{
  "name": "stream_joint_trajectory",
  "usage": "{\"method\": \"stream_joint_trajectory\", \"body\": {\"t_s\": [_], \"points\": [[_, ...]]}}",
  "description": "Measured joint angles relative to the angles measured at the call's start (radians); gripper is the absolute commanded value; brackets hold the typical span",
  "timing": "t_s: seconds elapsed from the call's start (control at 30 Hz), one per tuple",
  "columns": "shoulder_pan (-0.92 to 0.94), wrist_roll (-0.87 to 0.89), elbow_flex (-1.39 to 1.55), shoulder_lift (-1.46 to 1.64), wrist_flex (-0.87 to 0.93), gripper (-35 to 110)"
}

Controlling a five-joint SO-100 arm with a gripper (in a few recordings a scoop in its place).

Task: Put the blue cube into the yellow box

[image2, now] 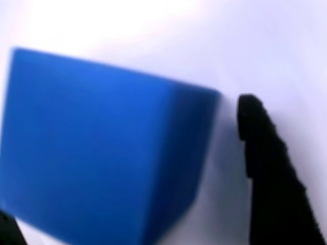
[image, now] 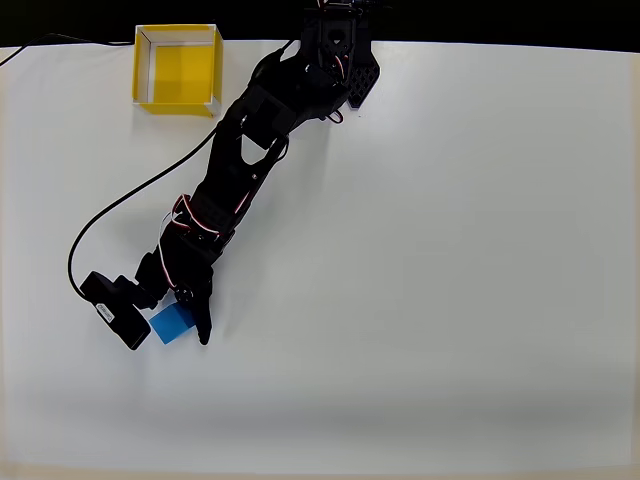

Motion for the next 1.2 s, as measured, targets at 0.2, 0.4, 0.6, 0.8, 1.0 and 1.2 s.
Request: {"method": "stream_joint_trajectory", "body": {"t_s": [0.2,0.4,0.6,0.8,1.0,1.2], "points": [[-0.014,0.000,-0.054,-0.058,-0.002,43],[-0.020,-0.015,-0.066,-0.064,-0.002,32],[-0.038,-0.043,-0.066,-0.064,-0.002,27],[-0.038,-0.075,-0.071,-0.064,-0.002,25],[-0.038,-0.089,-0.077,-0.064,0.003,22],[-0.035,-0.123,-0.115,-0.064,0.006,18]]}}
